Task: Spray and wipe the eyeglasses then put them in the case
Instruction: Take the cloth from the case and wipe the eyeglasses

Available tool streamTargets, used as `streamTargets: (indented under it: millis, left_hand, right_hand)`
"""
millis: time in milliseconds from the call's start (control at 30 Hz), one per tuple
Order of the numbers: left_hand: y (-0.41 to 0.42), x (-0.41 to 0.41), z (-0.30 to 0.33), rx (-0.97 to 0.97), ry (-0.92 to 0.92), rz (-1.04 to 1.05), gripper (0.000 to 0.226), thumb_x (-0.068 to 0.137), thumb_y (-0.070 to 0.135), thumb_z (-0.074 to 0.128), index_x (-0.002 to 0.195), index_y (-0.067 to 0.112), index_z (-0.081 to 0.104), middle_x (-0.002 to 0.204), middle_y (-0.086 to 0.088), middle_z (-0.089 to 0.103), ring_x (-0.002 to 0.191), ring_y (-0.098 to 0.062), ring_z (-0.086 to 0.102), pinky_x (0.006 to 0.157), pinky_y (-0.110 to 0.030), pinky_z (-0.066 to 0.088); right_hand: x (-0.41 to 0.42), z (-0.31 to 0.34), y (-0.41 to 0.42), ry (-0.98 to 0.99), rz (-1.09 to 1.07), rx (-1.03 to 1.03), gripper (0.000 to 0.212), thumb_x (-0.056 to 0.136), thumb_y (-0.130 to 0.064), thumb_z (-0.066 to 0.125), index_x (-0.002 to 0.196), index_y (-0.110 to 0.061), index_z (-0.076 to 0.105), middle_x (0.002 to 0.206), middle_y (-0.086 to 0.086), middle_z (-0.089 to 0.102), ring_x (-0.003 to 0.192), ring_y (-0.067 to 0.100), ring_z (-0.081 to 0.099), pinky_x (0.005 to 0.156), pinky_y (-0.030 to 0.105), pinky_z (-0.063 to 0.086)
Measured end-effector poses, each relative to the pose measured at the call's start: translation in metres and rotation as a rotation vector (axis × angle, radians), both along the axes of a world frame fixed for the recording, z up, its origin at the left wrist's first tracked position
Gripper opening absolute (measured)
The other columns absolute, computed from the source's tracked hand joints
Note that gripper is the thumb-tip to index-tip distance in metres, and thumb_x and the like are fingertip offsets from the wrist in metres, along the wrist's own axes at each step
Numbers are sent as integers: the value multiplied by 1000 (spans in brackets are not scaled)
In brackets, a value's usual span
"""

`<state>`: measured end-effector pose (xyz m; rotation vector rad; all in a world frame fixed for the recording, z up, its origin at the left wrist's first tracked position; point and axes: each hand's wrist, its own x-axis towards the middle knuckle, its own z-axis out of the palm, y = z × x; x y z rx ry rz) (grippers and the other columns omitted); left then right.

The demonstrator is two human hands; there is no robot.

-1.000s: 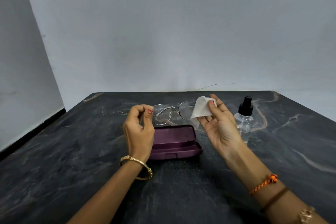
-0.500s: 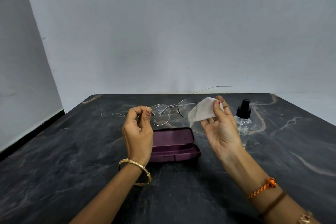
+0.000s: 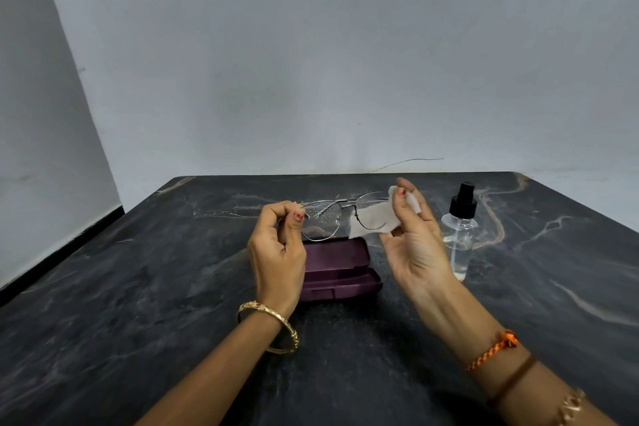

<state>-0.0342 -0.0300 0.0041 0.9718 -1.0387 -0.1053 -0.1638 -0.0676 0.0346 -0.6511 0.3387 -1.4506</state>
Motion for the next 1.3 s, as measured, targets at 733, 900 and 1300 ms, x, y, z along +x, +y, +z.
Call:
streamTargets:
  millis: [733,900,1300]
  left_hand:
    - [-1,9,4,-16,9,-84,14,86,9,51,82,22,54,86,6,60,83,11,58,74,-4,44]
    - [-2,14,8,-32,-12,-105,17,86,7,50,81,23,54,87,7,60,82,10,58,73,-6,45]
    - [-4,22,7,-10,-41,-107,19,86,6,50,80,24,54,87,7,61,84,9,59,75,-7,47]
  right_hand:
    - [-1,-2,-1,121,162,129,9,83,5,52,90,1,59,61,5,72,55,12,69,48,20,55]
    - [-4,-4,-7,301,275,123,9,86,-7,53,92,-12,57,85,7,67,60,14,70,63,33,57]
    - [-10,0,-8,172,371,111,16,83,9,47,90,2,59,78,12,72,69,22,71,67,34,58]
